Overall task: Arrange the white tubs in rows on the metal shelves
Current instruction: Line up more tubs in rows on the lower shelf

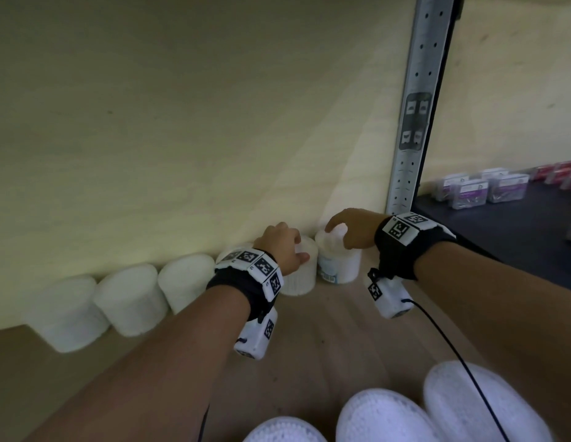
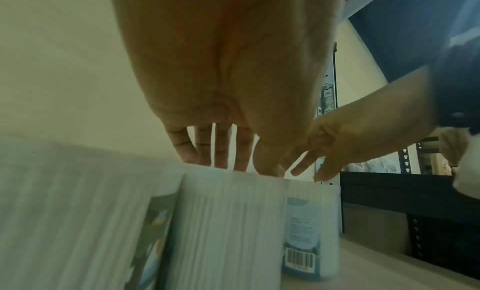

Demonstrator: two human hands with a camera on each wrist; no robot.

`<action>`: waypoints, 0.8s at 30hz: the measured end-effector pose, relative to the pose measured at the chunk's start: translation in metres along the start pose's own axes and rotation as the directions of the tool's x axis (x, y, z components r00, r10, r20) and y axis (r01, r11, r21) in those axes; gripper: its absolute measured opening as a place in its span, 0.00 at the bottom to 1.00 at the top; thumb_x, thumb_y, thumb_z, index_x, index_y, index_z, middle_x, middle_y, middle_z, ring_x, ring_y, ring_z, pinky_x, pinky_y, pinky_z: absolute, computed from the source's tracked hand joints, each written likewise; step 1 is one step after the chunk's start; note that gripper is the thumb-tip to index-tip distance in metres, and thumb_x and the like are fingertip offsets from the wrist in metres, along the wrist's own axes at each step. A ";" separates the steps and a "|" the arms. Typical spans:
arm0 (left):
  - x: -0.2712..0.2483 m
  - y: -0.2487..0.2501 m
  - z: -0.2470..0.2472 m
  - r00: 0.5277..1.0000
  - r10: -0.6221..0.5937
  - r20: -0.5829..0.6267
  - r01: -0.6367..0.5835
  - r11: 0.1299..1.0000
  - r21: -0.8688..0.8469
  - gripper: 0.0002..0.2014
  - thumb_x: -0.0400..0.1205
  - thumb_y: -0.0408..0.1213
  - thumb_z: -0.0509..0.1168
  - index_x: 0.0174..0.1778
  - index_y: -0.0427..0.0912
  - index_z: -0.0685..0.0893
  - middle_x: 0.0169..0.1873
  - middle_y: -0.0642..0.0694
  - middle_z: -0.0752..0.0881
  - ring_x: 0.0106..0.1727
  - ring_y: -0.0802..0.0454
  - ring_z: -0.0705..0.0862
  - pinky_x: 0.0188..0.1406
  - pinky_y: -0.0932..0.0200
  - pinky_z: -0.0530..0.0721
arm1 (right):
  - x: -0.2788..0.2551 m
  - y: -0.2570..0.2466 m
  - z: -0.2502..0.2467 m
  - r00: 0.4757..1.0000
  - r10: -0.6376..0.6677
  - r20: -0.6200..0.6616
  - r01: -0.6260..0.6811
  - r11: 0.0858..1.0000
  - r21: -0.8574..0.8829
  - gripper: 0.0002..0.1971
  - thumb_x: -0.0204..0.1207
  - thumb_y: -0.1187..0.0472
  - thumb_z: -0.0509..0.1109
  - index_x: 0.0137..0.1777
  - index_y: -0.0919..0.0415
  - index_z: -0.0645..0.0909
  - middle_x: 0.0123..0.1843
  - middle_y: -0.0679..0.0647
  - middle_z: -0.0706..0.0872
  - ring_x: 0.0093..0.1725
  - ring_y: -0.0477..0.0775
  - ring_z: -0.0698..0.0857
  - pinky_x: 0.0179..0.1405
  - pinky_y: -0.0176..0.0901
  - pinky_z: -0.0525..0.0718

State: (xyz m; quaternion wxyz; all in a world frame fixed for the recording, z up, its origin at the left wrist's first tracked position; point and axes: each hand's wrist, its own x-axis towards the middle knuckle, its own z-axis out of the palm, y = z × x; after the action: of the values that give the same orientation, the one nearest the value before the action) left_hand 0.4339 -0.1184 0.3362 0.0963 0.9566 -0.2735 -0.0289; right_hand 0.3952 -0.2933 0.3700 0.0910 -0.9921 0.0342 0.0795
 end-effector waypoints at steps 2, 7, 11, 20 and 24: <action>0.000 0.000 0.000 1.000 0.000 0.003 0.000 1.000 -0.005 0.24 0.80 0.51 0.65 0.70 0.42 0.76 0.69 0.40 0.73 0.71 0.40 0.71 0.70 0.42 0.74 | 0.000 -0.001 -0.001 0.998 0.040 -0.053 -0.041 0.999 -0.015 0.22 0.79 0.59 0.66 0.74 0.56 0.74 0.78 0.58 0.70 0.76 0.60 0.72 0.73 0.48 0.72; -0.001 0.001 -0.001 1.000 -0.006 0.019 0.006 1.000 -0.001 0.25 0.81 0.51 0.64 0.70 0.42 0.75 0.68 0.40 0.73 0.71 0.39 0.71 0.70 0.42 0.74 | 0.003 -0.004 0.005 0.989 0.148 -0.005 -0.146 0.976 -0.162 0.34 0.79 0.40 0.63 0.76 0.63 0.69 0.76 0.63 0.71 0.74 0.63 0.73 0.73 0.52 0.74; -0.002 0.001 -0.001 1.000 -0.008 0.017 0.008 1.000 -0.006 0.25 0.81 0.51 0.65 0.70 0.43 0.75 0.68 0.40 0.73 0.71 0.40 0.71 0.70 0.42 0.74 | 0.005 -0.006 0.007 0.985 0.171 -0.006 -0.169 0.969 -0.178 0.34 0.78 0.40 0.64 0.76 0.62 0.68 0.76 0.63 0.69 0.74 0.65 0.73 0.73 0.55 0.74; -0.002 0.001 -0.002 1.000 -0.006 0.020 0.006 1.000 -0.003 0.24 0.81 0.51 0.64 0.70 0.43 0.75 0.68 0.40 0.72 0.71 0.40 0.71 0.70 0.42 0.74 | 0.002 -0.003 -0.002 0.994 0.087 0.061 -0.079 0.988 -0.132 0.29 0.77 0.57 0.71 0.77 0.58 0.68 0.77 0.58 0.69 0.75 0.59 0.73 0.73 0.48 0.72; -0.002 0.001 -0.001 1.000 -0.007 0.021 0.007 1.000 -0.005 0.24 0.81 0.51 0.64 0.70 0.43 0.75 0.69 0.40 0.72 0.71 0.39 0.70 0.71 0.42 0.73 | -0.003 0.000 -0.004 0.996 0.042 0.078 -0.034 0.994 -0.102 0.28 0.77 0.65 0.68 0.78 0.56 0.70 0.79 0.56 0.68 0.77 0.57 0.71 0.73 0.46 0.71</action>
State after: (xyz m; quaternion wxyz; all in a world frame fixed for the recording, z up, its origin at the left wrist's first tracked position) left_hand 0.4317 -0.1182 0.3378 0.0957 0.9570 -0.2711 -0.0398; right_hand 0.3931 -0.2942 0.3741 0.0405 -0.9906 0.0453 0.1225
